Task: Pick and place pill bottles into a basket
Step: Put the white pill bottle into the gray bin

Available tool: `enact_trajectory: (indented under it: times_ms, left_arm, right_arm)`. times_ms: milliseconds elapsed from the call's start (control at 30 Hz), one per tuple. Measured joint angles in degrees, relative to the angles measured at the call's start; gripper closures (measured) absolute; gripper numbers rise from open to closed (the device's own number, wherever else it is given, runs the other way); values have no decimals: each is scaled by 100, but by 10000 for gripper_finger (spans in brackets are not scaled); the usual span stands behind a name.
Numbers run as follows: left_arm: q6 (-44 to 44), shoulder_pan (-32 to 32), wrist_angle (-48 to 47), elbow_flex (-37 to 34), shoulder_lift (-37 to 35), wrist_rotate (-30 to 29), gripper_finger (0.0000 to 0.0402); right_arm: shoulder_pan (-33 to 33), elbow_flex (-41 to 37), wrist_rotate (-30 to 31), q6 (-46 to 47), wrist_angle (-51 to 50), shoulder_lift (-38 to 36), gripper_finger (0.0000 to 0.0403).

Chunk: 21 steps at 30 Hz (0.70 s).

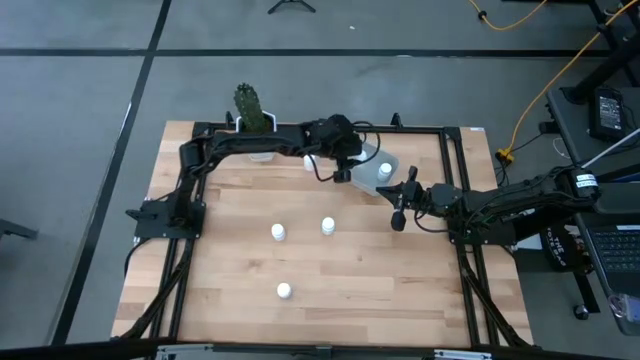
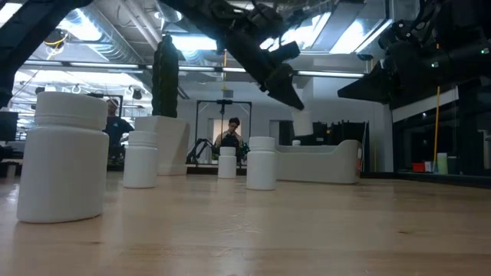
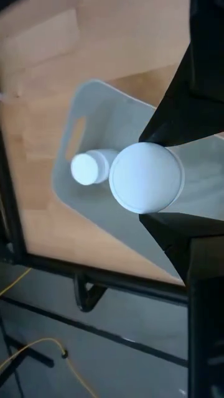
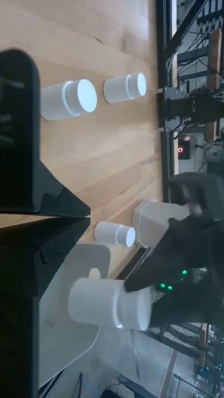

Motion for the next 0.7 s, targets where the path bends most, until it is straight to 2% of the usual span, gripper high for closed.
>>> enact_trajectory:
  times_ms: [233, 700]
  left_arm:
    - [-7, 146, 370, 4, 162, 382, 245]
    - [-98, 214, 251, -3, 591, 237, 245]
  right_arm:
    - [-2, 0, 2, 3, 2, 0, 386]
    - [9, 0, -3, 162, -198, 2, 386]
